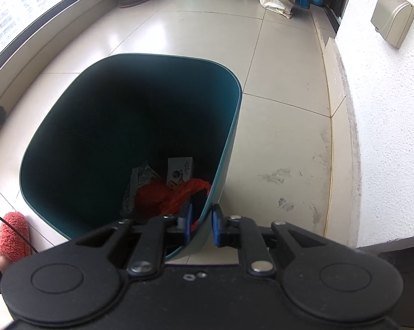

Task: Collect trash
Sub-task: 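Carry the red bag with the left tool and release it into the bin, then lower the left tool and close it on the white cabbage leaf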

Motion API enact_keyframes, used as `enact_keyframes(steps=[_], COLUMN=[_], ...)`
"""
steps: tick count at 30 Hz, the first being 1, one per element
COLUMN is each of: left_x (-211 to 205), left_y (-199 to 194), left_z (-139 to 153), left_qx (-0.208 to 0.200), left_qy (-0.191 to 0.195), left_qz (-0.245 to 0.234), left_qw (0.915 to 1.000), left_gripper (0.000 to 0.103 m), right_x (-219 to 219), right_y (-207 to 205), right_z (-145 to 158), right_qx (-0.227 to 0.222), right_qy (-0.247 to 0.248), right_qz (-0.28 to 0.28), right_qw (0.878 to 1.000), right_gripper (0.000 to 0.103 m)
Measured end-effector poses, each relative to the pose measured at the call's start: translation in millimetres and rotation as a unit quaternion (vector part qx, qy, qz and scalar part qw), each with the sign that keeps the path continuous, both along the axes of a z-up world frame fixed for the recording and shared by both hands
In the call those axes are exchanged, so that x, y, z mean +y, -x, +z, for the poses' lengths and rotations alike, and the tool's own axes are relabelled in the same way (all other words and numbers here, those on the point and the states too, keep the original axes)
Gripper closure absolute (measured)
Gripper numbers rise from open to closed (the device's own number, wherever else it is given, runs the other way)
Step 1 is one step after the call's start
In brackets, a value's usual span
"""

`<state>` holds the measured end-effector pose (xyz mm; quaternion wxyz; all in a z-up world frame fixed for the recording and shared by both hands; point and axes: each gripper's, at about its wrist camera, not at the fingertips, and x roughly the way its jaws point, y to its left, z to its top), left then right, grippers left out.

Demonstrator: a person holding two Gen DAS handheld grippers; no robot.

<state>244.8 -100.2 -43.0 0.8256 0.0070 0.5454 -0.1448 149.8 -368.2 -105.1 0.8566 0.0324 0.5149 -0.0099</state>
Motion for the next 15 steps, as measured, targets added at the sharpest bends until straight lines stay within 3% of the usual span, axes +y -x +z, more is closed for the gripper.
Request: enact_keyframes(steps=[7, 13, 15], left_x=[65, 87, 96], left_y=[-33, -58, -73], left_z=[-83, -138, -155], left_qx=[0.066, 0.081, 0.1], left_qy=[-0.055, -0.081, -0.071], left_qz=[0.111, 0.123, 0.138], left_qw=[0.9901, 0.9858, 0.9827], left_gripper=[0.022, 0.022, 0.022], right_x=[4, 8, 9], right_y=[-4, -5, -7], right_z=[0, -2, -4], right_qx=[0.007, 0.008, 0.011], right_qy=[0.011, 0.025, 0.03], right_qz=[-0.006, 0.001, 0.005], right_qw=[1.0, 1.0, 0.999], right_gripper=[0.091, 0.091, 0.09])
